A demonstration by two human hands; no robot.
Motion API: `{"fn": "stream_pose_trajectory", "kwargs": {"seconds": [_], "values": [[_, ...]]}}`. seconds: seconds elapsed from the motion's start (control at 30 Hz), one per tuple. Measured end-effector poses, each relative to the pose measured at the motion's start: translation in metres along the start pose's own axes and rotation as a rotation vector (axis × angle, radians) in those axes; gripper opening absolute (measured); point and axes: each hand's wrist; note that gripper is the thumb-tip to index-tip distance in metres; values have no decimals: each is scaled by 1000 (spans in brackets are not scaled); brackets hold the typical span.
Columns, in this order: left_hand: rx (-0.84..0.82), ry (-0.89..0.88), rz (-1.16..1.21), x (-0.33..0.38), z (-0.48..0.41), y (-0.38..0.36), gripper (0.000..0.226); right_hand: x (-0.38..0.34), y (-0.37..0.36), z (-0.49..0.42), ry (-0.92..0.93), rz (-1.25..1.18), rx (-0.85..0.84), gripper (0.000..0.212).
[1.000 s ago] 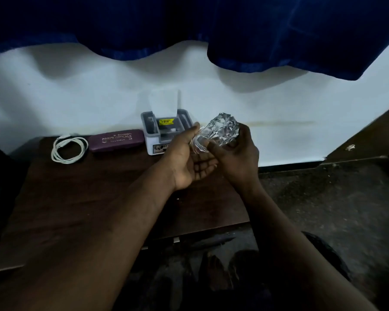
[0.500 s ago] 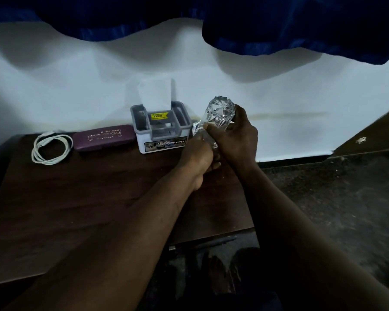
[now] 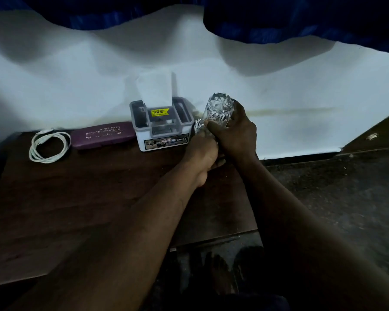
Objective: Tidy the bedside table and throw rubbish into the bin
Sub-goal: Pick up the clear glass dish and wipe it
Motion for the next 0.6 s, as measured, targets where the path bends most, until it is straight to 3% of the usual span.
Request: {"fn": "stream_pose_trajectory", "kwargs": {"seconds": [0.2, 0.4, 0.6], "values": [[4, -14, -18, -1, 2, -1, 35, 4, -2, 2, -4, -20, -66, 85], [20, -11, -35, 1, 8, 0, 38, 13, 2, 12, 0, -47, -135, 73], [13, -11, -51, 2, 11, 2, 42, 15, 1, 14, 36, 44, -142, 83]]}}
Point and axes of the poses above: each hand's wrist, its own z-axis away from the middle knuckle, its own y-axis out of the back of the hand, x = y × z, and after that the axes turned 4 degrees about -x, right-handed
